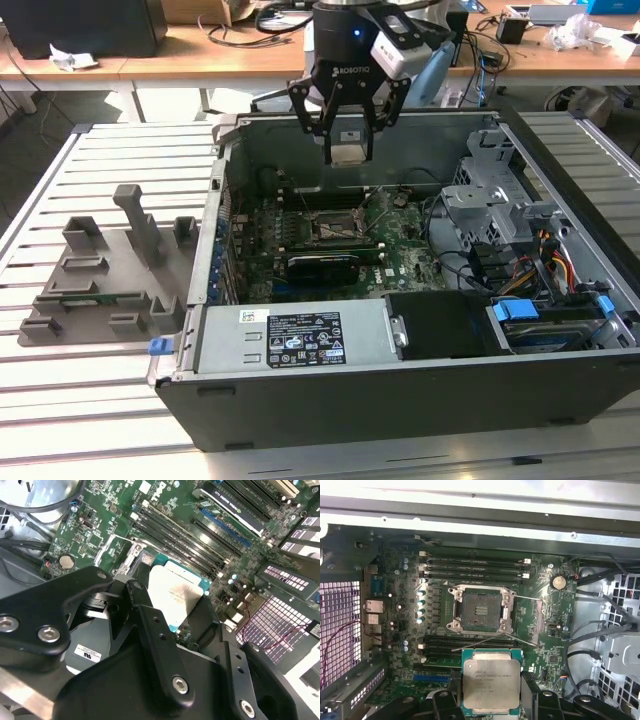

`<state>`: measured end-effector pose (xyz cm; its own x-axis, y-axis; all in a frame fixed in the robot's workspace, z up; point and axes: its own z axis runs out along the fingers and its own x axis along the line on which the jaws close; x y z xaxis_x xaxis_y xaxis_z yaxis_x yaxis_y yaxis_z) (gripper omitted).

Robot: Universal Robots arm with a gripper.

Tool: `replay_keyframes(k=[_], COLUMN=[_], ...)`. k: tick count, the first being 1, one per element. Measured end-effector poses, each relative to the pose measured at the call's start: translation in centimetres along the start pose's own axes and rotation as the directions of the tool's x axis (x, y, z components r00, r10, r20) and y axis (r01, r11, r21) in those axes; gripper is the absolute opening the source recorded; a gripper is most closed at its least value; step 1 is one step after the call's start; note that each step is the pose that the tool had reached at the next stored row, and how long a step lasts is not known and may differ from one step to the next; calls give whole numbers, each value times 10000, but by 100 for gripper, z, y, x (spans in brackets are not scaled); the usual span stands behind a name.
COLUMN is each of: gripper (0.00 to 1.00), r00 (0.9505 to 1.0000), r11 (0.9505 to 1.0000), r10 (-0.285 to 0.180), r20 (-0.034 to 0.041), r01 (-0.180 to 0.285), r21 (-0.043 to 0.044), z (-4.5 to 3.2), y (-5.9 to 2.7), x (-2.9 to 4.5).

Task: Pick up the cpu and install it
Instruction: 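Pick up the cpu and move it towards the insertion slot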

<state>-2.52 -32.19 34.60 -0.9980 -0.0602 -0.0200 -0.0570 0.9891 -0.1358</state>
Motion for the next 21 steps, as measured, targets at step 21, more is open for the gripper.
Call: replay_keyframes(k=[21], gripper=[55], r00=[9999], r11=[9991], r10=[-135], r20=[-10], r01=[136], r21=[409], z=[145], y=[99], x=[-2])
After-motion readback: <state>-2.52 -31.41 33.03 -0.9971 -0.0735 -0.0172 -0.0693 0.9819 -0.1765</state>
